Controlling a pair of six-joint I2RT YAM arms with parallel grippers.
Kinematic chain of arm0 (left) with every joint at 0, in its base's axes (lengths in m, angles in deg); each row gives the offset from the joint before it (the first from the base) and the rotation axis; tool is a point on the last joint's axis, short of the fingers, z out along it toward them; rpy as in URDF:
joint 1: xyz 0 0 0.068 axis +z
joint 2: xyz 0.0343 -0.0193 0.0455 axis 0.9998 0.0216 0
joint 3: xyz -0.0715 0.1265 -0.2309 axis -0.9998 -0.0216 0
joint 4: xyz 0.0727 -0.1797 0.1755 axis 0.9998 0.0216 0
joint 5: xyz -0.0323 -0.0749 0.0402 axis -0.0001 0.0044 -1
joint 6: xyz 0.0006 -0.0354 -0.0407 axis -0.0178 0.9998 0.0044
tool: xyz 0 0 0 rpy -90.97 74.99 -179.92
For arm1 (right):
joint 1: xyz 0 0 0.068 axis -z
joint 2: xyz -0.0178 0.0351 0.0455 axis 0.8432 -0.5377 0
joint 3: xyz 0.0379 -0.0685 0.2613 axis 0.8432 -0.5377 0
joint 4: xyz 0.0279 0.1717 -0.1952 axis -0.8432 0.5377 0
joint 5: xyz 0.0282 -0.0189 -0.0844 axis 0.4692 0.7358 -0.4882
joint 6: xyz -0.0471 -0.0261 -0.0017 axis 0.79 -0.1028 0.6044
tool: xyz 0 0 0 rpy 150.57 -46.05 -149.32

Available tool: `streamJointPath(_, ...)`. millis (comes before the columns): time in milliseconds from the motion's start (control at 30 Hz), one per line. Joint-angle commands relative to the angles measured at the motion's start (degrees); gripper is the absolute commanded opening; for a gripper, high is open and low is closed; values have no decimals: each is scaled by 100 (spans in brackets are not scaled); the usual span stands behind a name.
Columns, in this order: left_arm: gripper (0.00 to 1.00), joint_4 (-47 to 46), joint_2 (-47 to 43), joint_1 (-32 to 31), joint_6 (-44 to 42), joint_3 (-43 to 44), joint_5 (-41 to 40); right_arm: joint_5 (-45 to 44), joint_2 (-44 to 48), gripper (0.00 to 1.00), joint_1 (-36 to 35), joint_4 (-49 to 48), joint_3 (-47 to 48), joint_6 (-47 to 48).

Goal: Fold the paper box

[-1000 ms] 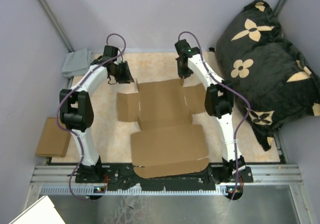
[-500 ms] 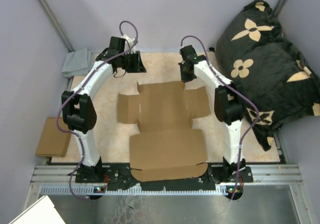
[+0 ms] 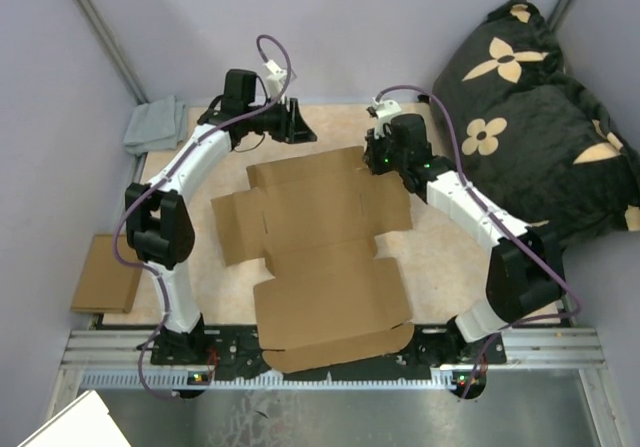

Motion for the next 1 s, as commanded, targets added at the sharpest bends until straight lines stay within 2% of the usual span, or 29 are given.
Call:
streamJointPath(0,52,-213,-451,6,-570,-443,480,303,361,0,-9,-870,-304,215)
streamJointPath(200,52,-298,-1069,5,-1065,-1342,-108,342,589,0,-9,-977,-396,210)
streamJointPath(267,52,-338,-1156,9,-1146,-1521,-605,385,612,0,-9,-930,-352,236)
streamJointPath(367,52,-379,-1189,4,-1200,-1608,-881,481,635,0,-5,-811,-283,314)
streamJointPath(567,53,-296,-955,4,-1263,-1365,-584,807,806,0,-9,-770,-347,511)
streamJointPath(667,53,-308,-891,13,-1251,-1367,-122,890,916,0,-5,-803,-464,595)
streamJointPath(967,50,-584,-1129,18,-1092,-1896,1009,950,1045,0,-9,-760,-557,661)
